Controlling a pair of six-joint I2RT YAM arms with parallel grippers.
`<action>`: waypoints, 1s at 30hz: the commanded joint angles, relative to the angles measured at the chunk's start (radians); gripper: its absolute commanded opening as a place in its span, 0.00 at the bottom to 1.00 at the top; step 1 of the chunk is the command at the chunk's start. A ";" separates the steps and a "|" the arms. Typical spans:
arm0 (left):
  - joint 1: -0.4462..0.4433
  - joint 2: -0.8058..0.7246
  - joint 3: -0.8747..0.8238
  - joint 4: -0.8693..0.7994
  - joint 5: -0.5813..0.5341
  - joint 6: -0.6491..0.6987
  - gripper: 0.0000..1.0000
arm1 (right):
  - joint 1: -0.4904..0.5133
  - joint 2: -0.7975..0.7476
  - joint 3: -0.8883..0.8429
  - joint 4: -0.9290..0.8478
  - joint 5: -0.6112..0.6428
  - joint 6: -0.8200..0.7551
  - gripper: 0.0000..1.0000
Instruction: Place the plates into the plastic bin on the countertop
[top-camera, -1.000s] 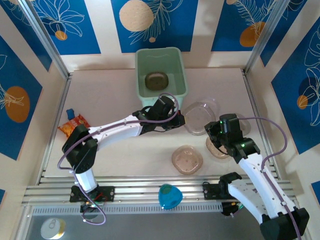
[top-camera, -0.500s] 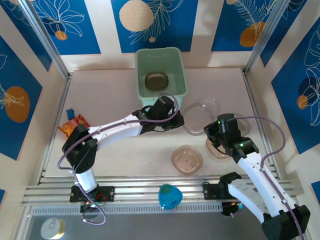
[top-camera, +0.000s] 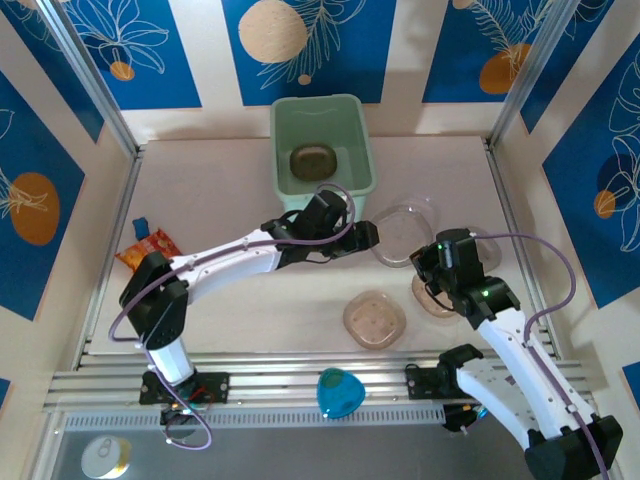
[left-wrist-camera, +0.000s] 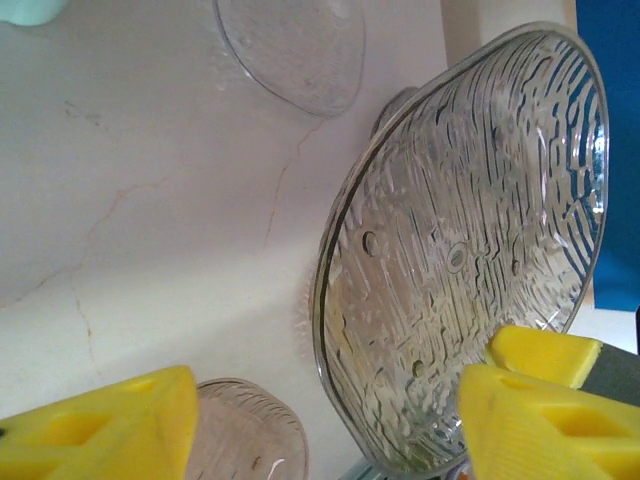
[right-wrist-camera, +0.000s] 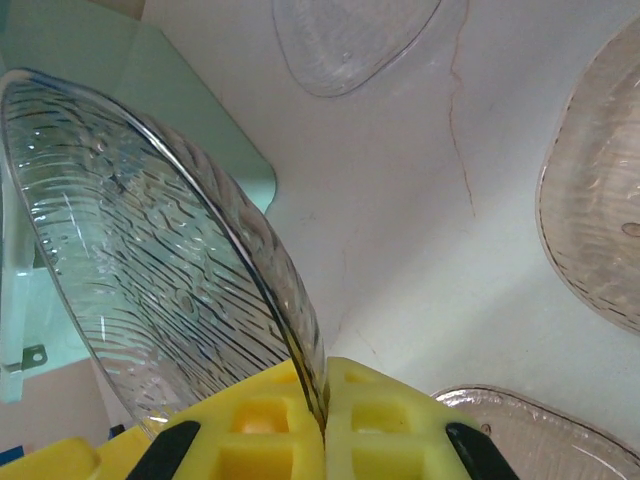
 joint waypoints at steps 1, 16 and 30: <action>0.001 -0.054 0.043 -0.058 -0.050 0.047 0.75 | -0.002 -0.008 0.045 -0.012 0.038 -0.009 0.00; 0.250 -0.105 0.232 -0.332 -0.040 0.346 0.85 | -0.146 0.101 0.146 0.033 -0.008 -0.063 0.00; 0.549 0.097 0.543 -0.624 -0.014 0.573 0.75 | -0.174 0.381 0.429 0.108 -0.067 -0.097 0.00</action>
